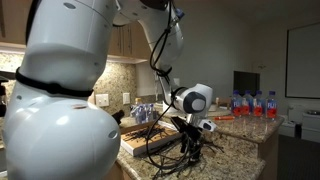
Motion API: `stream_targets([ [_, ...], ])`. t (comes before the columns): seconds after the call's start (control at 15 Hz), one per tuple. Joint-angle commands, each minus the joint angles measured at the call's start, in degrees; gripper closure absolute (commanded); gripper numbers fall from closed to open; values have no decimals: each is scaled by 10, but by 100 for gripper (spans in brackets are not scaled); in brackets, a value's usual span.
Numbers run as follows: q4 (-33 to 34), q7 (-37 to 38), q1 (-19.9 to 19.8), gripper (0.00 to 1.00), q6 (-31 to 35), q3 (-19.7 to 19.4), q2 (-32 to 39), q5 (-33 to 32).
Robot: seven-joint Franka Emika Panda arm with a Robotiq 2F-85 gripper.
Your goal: Put some of the zip ties on the counter on the box
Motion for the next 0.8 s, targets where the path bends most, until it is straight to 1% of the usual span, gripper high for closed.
stream_targets([
  [0.0, 4, -32, -4, 0, 9, 9, 13, 23],
  [0.4, 5, -25, -2, 0, 6, 10, 29, 10],
  [0.47, 5, -23, -1, 25, 6, 8, 27, 8],
  [0.53, 3, -21, 0, 27, 8, 8, 24, 5],
  [0.67, 2, -14, 5, 38, 7, 7, 16, -6],
  [0.73, 1, -10, 9, 46, 7, 6, 13, -15],
])
